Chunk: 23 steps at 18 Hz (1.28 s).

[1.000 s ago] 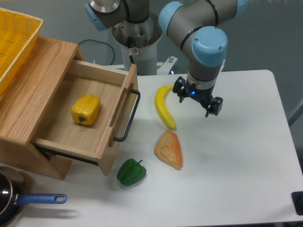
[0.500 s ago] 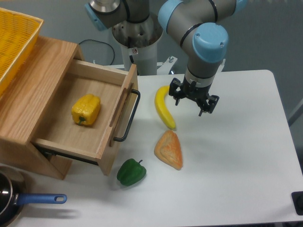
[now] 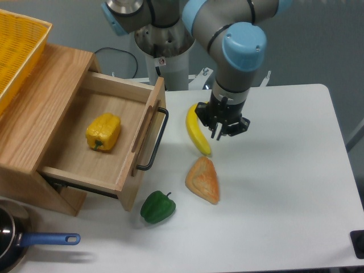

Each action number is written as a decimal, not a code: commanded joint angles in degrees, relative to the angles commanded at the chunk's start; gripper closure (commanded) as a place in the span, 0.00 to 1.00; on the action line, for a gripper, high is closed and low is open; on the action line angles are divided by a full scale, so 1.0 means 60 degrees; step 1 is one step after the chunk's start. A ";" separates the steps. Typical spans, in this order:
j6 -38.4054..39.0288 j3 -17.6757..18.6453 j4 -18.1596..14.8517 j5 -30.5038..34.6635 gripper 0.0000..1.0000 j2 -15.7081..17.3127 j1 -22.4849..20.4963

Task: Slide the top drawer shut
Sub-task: 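Move the gripper toward the open wooden drawer's front panel, then push the drawer front with the gripper into the cabinet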

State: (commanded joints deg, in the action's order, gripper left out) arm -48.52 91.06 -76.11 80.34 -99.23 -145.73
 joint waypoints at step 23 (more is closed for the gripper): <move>0.1832 0.0117 -0.0073 -0.0382 0.93 0.0294 0.1465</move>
State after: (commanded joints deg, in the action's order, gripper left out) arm -37.53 91.76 -76.55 78.05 -97.47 -136.93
